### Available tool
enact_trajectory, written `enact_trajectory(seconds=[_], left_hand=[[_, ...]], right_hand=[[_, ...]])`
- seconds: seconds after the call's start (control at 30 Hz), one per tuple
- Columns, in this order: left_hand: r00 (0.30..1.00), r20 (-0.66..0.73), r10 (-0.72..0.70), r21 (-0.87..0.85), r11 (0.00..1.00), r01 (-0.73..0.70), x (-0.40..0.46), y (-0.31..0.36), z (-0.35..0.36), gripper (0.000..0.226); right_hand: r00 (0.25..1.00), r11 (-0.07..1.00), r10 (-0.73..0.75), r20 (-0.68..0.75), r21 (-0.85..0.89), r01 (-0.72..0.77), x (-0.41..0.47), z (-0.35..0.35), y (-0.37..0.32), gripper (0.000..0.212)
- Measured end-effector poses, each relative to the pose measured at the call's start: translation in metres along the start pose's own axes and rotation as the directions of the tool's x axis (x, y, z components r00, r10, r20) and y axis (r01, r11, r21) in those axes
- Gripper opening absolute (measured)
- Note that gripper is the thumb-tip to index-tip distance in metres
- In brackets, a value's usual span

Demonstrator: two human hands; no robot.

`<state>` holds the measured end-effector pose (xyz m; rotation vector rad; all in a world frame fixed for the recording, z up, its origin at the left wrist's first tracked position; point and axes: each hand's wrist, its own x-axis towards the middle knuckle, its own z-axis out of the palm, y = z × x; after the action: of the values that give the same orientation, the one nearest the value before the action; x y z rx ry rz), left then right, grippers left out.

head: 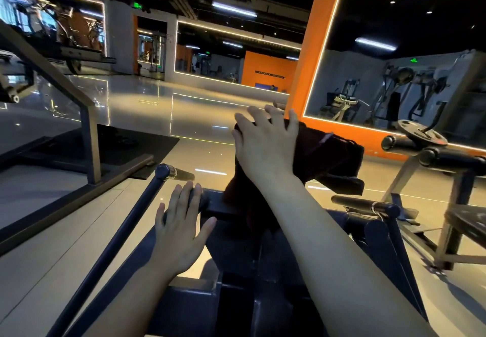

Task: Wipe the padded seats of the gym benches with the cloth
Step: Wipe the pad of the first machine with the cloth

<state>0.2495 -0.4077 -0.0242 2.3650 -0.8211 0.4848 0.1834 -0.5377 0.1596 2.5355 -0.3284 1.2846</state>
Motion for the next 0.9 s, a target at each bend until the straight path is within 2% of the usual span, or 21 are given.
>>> enact_trajectory(seconds=[0.07, 0.2, 0.27, 0.37, 0.47, 0.57, 0.63, 0.7, 0.9], left_hand=[[1.0, 0.017, -0.005, 0.008, 1.0, 0.005, 0.0, 0.0, -0.005, 0.083], [1.0, 0.025, 0.002, -0.021, 1.0, -0.001, 0.0, 0.0, -0.01, 0.091], [1.0, 0.017, 0.006, -0.024, 1.0, -0.006, 0.0, 0.0, -0.007, 0.098], [0.998, -0.021, 0.064, 0.015, 0.998, -0.064, -0.001, -0.006, -0.004, 0.09], [0.977, -0.075, 0.198, 0.19, 0.965, -0.181, -0.001, -0.013, -0.002, 0.076], [0.972, -0.071, 0.222, 0.228, 0.953, -0.201, 0.001, -0.01, -0.003, 0.077], [0.975, -0.078, 0.21, 0.216, 0.958, -0.189, 0.002, -0.01, 0.0, 0.079], [0.973, -0.098, 0.208, 0.233, 0.955, -0.181, 0.002, -0.009, 0.004, 0.081], [0.961, -0.168, 0.219, 0.268, 0.949, -0.17, 0.004, -0.01, 0.013, 0.086]], right_hand=[[0.998, 0.998, -0.05, 0.023, -0.036, 0.051, 0.002, 0.002, -0.004, 0.032], [0.992, 0.994, -0.103, -0.072, 0.029, 0.106, -0.023, 0.0, 0.037, 0.048], [0.994, 0.998, -0.062, -0.096, 0.028, 0.065, -0.039, -0.006, 0.067, 0.054], [0.996, 1.0, -0.002, -0.092, 0.017, 0.004, -0.055, -0.01, 0.109, 0.059], [0.992, 0.978, 0.099, -0.082, 0.192, -0.082, -0.066, -0.007, 0.129, 0.061], [0.951, 0.902, 0.274, -0.141, 0.38, -0.204, -0.078, 0.002, 0.124, 0.058], [0.93, 0.912, 0.307, -0.204, 0.343, -0.226, -0.087, 0.008, 0.116, 0.057], [0.931, 0.942, 0.271, -0.246, 0.268, -0.203, -0.093, 0.012, 0.113, 0.058], [0.962, 0.983, 0.173, -0.212, 0.099, -0.155, -0.095, 0.009, 0.114, 0.06]])
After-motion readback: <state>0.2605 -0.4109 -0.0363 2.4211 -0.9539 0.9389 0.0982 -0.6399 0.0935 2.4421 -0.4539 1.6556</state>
